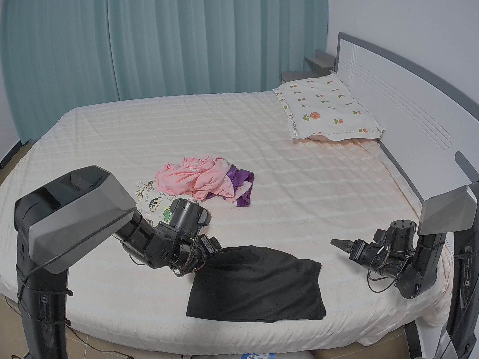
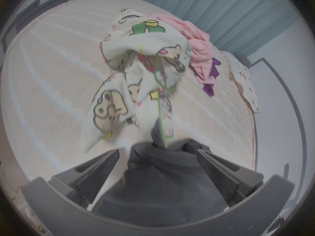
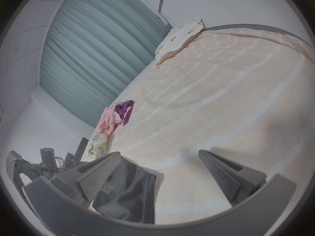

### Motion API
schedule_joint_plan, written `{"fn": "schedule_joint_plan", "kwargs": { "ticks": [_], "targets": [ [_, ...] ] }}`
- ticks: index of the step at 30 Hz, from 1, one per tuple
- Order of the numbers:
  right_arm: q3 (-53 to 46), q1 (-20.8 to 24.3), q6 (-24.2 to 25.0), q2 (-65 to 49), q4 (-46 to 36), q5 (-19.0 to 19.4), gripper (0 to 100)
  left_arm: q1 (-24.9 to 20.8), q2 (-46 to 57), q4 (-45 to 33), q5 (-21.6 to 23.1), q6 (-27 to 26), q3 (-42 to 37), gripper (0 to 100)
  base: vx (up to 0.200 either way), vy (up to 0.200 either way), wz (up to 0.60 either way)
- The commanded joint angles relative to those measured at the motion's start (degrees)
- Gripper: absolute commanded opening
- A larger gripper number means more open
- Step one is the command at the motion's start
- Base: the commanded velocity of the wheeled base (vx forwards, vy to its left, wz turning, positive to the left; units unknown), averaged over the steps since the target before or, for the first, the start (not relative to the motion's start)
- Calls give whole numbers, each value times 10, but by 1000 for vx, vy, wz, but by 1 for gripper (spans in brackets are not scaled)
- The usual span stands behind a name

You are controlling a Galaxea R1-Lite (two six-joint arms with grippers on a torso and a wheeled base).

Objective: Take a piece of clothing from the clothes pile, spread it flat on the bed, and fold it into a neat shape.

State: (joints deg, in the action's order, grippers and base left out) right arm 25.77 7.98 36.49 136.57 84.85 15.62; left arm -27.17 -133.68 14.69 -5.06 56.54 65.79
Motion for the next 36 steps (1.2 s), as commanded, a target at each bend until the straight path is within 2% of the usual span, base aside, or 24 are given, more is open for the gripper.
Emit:
{"fn": "schedule_joint_plan", "kwargs": {
  "ticks": [1,7,8,16,21,26,30,32,33,34,36],
  "targets": [
    [0,0,0,2,1,0,100,10,-32,0,-8,-8,26,100,0,0,0],
    [1,-1,0,3,1,0,100,13,-53,0,-27,-19,56,100,0,0,0],
    [1,-1,0,3,1,0,100,13,-54,0,-27,-19,59,0,0,0,0],
    [0,-1,0,2,1,0,100,14,-62,1,-38,-16,72,0,0,0,0],
    [-9,-1,-1,1,1,0,100,26,-70,1,-61,-16,73,0,0,0,0],
    [-27,0,-14,-3,3,3,100,41,-73,1,-64,-16,75,0,0,0,0],
    [-61,6,-49,1,13,20,100,44,-76,0,-65,-16,82,0,0,0,0],
    [-92,19,-67,3,29,51,100,44,-85,0,-69,-16,94,0,0,0,0],
    [-92,19,-67,3,29,51,100,44,-85,0,-69,-16,94,0,0,0,0],
    [-120,35,-74,5,43,70,100,44,-93,-1,-79,-17,103,0,0,0,0],
    [-132,53,-82,10,50,71,100,44,-98,-2,-81,-18,109,0,0,0,0]
  ]
}}
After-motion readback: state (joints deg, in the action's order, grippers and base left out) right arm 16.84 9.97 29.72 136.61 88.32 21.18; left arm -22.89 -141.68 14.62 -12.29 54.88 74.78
